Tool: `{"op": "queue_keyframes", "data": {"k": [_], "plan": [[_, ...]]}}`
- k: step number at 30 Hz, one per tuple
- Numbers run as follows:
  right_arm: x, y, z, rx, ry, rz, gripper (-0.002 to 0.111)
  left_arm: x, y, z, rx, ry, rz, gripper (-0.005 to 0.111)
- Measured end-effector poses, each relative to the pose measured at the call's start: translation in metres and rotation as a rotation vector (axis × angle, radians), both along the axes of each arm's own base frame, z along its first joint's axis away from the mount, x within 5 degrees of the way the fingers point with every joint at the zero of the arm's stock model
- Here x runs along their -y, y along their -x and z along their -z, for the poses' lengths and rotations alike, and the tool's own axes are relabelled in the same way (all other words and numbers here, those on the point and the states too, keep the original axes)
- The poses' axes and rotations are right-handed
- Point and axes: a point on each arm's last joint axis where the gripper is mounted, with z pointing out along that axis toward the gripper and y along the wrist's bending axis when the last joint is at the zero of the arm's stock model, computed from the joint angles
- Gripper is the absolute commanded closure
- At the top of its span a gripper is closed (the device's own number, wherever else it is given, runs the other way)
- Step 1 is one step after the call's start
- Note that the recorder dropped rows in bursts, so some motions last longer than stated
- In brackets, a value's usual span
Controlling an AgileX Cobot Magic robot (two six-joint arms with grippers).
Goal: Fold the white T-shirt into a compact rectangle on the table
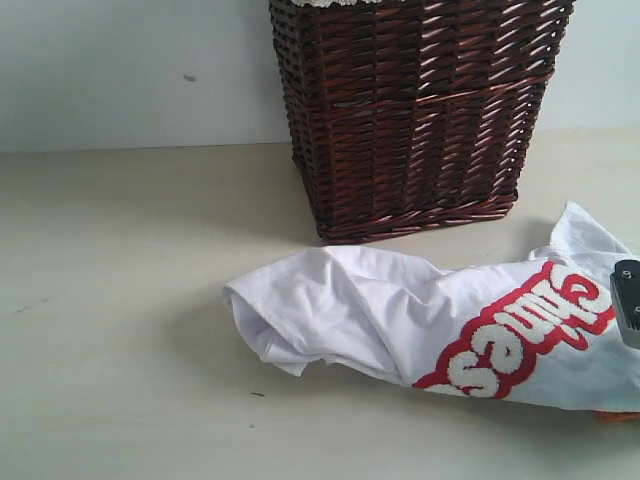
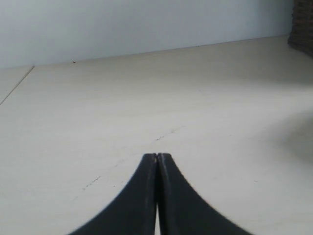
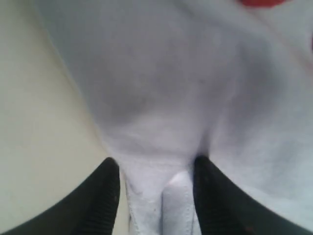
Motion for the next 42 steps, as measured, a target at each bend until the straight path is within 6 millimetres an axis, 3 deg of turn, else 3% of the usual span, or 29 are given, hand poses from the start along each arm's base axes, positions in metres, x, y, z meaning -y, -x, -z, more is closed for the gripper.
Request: {"op": "queue_keyframes", "data": {"k": [4, 7, 12, 16, 23, 29, 36, 39, 42], "plan": [[0.001, 0.000, 0.008, -0.024, 0.006, 0.008, 0.103, 0.000, 0.000, 0.000, 0.000, 0.000, 0.000, 0.107], [0.001, 0.001, 0.008, -0.036, 0.011, 0.005, 0.108, 0.000, 0.000, 0.000, 0.000, 0.000, 0.000, 0.107], [0.000, 0.010, 0.002, -0.135, -0.004, -0.023, 0.108, 0.000, 0.000, 0.000, 0.000, 0.000, 0.000, 0.107], [-0.001, 0.014, -0.020, -0.234, -0.055, -0.102, 0.108, 0.000, 0.000, 0.000, 0.000, 0.000, 0.000, 0.107], [-0.010, -0.013, -0.054, -0.080, -0.182, -0.105, 0.108, 0.000, 0.000, 0.000, 0.000, 0.000, 0.000, 0.107], [-0.020, -0.041, -0.074, 0.107, -0.297, -0.001, 0.108, 0.000, 0.000, 0.000, 0.000, 0.000, 0.000, 0.107], [-0.014, -0.072, -0.063, 0.337, -0.259, 0.244, 0.105, 0.000, 0.000, 0.000, 0.000, 0.000, 0.000, 0.107], [-0.010, -0.082, -0.046, 0.355, -0.232, 0.321, 0.092, 0.000, 0.000, 0.000, 0.000, 0.000, 0.000, 0.107], [-0.007, -0.089, -0.028, 0.347, -0.216, 0.354, 0.071, 0.000, 0.000, 0.000, 0.000, 0.000, 0.000, 0.107]]}}
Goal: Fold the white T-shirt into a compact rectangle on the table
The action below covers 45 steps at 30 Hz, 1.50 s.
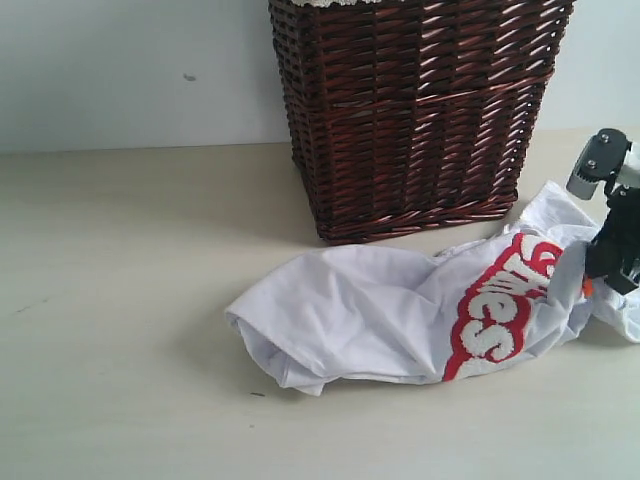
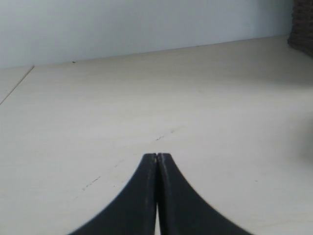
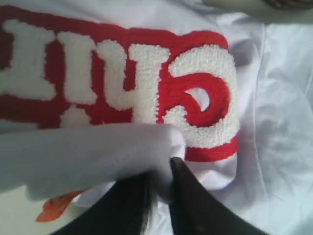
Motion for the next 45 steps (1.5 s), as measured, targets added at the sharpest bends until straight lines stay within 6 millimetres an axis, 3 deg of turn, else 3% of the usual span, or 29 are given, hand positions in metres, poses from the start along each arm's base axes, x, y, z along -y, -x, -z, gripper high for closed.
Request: {"op": "queue_keyframes", "data": {"k": [4, 10, 17, 20, 22, 27, 31, 37, 40, 45], "plan": [[0.003, -0.006, 0.021, -0.019, 0.003, 0.064, 0.052, 0.000, 0.000, 0.000, 0.000, 0.000, 0.000, 0.107], [0.004, -0.008, 0.021, -0.016, -0.006, 0.139, 0.047, 0.000, 0.000, 0.000, 0.000, 0.000, 0.000, 0.107], [-0.001, 0.004, -0.038, 0.058, -0.062, 0.233, 0.047, 0.000, 0.000, 0.000, 0.000, 0.000, 0.000, 0.107], [-0.010, 0.023, -0.056, -0.073, -0.145, 0.251, 0.047, 0.000, 0.000, 0.000, 0.000, 0.000, 0.000, 0.107], [-0.017, 0.036, -0.047, -0.227, -0.194, 0.223, 0.047, 0.000, 0.000, 0.000, 0.000, 0.000, 0.000, 0.107], [-0.021, 0.047, 0.016, -0.475, -0.243, 0.296, 0.047, 0.000, 0.000, 0.000, 0.000, 0.000, 0.000, 0.107], [-0.019, 0.044, 0.030, -0.472, -0.231, 0.338, 0.047, 0.000, 0.000, 0.000, 0.000, 0.000, 0.000, 0.107], [-0.015, 0.036, 0.033, -0.383, -0.203, 0.386, 0.050, 0.000, 0.000, 0.000, 0.000, 0.000, 0.000, 0.107], [-0.013, 0.031, 0.037, -0.345, -0.206, 0.426, 0.062, 0.000, 0.000, 0.000, 0.000, 0.000, 0.000, 0.107], [-0.016, 0.024, 0.040, -0.318, -0.267, 0.503, 0.093, 0.000, 0.000, 0.000, 0.000, 0.000, 0.000, 0.107]]}}
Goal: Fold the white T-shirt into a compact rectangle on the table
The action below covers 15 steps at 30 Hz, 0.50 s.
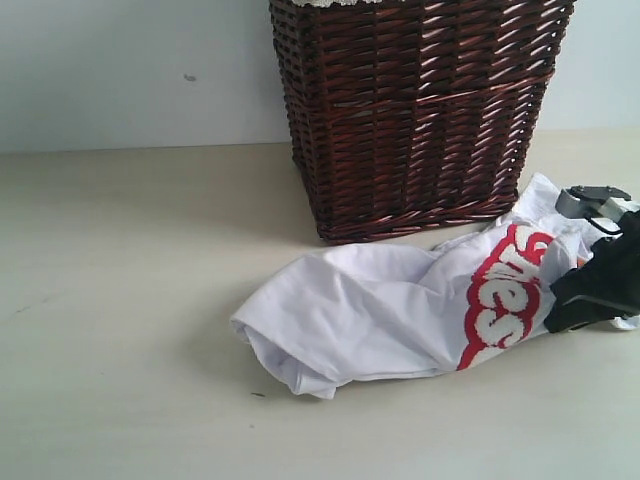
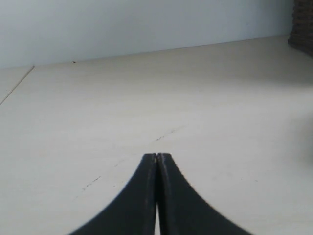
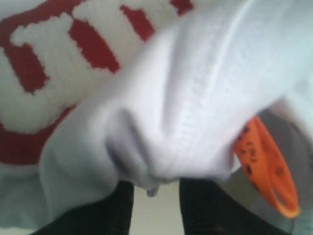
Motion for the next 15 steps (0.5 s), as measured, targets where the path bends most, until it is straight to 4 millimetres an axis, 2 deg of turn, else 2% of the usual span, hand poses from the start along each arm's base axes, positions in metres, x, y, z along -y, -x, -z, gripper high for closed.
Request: {"op": "queue_keyframes", "data": {"k": [3, 11, 15], "plan": [[-0.001, -0.001, 0.000, 0.006, -0.012, 0.020, 0.108, 0.000, 0.000, 0.000, 0.000, 0.000, 0.000, 0.107], [-0.003, 0.000, -0.004, -0.002, -0.031, 0.010, 0.108, 0.000, 0.000, 0.000, 0.000, 0.000, 0.000, 0.107], [-0.007, 0.006, -0.023, -0.001, -0.071, -0.025, 0.108, 0.000, 0.000, 0.000, 0.000, 0.000, 0.000, 0.107]]}}
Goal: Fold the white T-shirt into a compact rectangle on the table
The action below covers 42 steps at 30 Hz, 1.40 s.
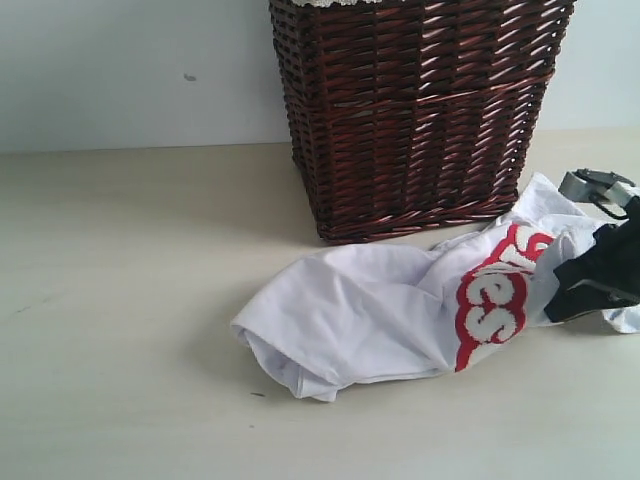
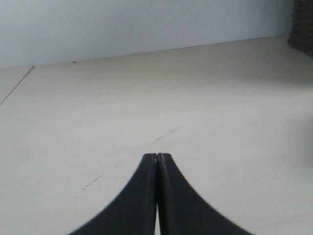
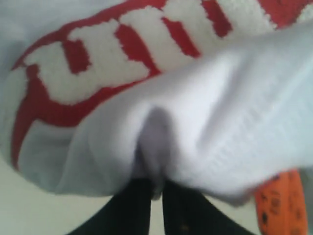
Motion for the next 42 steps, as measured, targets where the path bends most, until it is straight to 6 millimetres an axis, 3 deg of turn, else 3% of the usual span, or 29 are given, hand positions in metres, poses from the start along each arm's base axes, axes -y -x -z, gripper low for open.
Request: {"op": "queue_keyframes", "data": {"k": [12, 24, 32, 37, 42], "plan": [[-0.017, 0.034, -0.076, 0.053, -0.119, -0.182, 0.108, 0.000, 0.000, 0.000, 0.000, 0.000, 0.000, 0.107], [-0.017, 0.043, -0.083, 0.061, -0.110, -0.274, 0.108, 0.000, 0.000, 0.000, 0.000, 0.000, 0.000, 0.107], [-0.031, 0.035, -0.103, 0.349, -0.251, -0.388, 0.108, 0.000, 0.000, 0.000, 0.000, 0.000, 0.000, 0.107], [-0.040, 0.027, -0.125, 0.524, -0.399, -0.305, 0.108, 0.000, 0.000, 0.000, 0.000, 0.000, 0.000, 0.107], [-0.041, 0.019, -0.132, 0.577, -0.453, -0.206, 0.108, 0.000, 0.000, 0.000, 0.000, 0.000, 0.000, 0.107]]}}
